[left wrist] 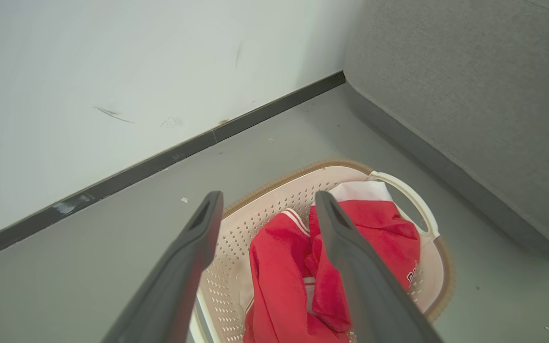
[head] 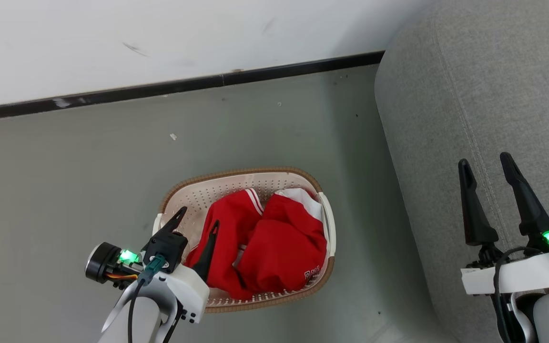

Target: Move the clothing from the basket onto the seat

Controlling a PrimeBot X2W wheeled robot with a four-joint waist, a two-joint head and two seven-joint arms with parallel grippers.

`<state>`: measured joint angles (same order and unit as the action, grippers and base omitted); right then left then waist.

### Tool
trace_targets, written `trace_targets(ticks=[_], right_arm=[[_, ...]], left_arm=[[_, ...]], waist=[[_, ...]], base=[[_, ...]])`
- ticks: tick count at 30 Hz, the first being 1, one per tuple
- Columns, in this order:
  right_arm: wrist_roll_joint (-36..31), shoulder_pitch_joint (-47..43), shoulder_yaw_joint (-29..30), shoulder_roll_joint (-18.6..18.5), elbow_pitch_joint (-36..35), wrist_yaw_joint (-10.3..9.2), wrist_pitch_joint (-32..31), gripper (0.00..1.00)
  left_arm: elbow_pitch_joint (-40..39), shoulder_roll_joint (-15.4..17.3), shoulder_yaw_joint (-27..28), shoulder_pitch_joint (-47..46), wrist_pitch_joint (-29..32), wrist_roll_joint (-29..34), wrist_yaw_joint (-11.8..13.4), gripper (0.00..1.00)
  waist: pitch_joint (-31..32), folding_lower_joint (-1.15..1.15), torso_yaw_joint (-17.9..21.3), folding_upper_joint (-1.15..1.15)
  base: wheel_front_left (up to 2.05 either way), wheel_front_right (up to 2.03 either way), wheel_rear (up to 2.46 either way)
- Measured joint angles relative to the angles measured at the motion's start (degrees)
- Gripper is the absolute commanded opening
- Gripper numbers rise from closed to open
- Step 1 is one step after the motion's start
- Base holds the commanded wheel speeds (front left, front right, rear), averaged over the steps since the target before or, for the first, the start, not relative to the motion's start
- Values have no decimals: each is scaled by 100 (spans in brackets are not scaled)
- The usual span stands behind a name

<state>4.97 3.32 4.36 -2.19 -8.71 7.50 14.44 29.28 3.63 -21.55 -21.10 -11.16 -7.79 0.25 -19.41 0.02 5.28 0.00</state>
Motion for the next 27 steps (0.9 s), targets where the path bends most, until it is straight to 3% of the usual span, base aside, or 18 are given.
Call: trace_targets(ticks=[27], right_arm=[[331,1181,-171,-4,-216,0,1,100]], left_arm=[[1390,103,-252,-1174,210,489,-44,100]], waist=[[-1538,0,658,0]], base=[[0,0,0]])
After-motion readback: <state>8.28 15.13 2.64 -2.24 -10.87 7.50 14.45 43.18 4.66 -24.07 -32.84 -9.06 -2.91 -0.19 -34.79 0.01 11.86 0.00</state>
